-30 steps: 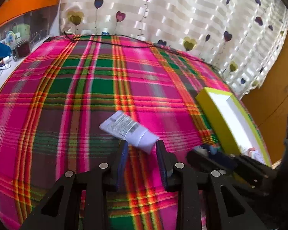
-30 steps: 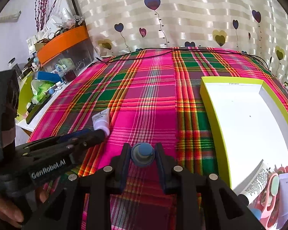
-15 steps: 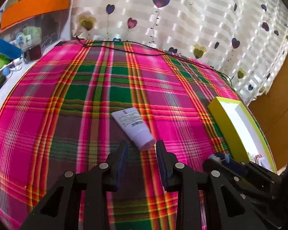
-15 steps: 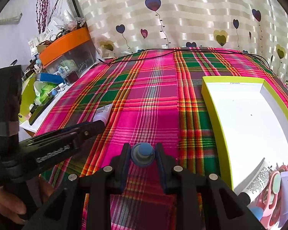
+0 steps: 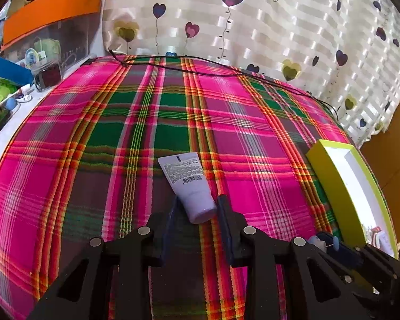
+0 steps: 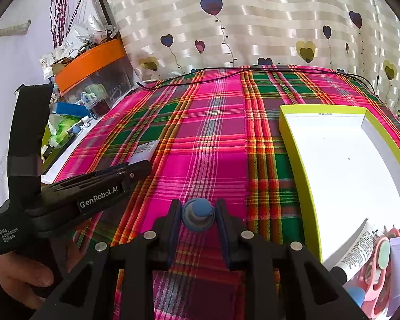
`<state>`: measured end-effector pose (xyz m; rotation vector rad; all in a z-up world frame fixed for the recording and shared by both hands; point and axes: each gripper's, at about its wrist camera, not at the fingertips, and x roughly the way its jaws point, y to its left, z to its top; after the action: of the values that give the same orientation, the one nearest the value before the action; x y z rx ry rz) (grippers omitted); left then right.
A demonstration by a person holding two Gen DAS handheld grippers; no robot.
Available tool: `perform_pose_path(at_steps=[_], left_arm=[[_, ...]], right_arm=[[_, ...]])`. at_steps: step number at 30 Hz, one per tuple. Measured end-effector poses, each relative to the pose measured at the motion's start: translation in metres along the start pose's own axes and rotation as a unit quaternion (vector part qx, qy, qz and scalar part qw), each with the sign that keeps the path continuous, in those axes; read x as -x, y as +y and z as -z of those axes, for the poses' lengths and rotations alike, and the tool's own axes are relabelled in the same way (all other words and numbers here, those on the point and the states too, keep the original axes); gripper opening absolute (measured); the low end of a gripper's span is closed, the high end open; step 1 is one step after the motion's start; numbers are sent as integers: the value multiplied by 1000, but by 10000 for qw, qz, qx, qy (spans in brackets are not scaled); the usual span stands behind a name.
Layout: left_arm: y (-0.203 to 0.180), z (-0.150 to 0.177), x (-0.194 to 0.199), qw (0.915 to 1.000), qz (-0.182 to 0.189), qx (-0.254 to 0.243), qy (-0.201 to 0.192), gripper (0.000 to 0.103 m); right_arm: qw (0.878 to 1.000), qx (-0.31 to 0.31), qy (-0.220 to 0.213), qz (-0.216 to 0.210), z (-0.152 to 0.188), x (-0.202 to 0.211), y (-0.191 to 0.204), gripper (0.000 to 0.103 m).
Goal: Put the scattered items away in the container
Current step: 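Grasp the white tube by its cap end with the left tool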
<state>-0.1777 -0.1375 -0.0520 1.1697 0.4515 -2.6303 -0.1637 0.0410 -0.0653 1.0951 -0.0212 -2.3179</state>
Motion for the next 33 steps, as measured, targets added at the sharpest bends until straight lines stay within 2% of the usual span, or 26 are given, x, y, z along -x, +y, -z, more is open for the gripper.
perform_pose_path(at_steps=[4,8,21,33], left_arm=[[0,0,0,10000,-31,-89,13,30],[2,0,1,9999,-41,-155,11,23],[6,8,14,9994,215,-284,-4,23],[2,22,43,9983,353,-445,-145,23]], right_arm=[[10000,2,-1,0,1,1,1,27],[10000,-4,-13,13,1,3,-1,27],[10000,-14,-66,54,7,17,-2,27],[9998,22,-161,89,16,39,4,27]])
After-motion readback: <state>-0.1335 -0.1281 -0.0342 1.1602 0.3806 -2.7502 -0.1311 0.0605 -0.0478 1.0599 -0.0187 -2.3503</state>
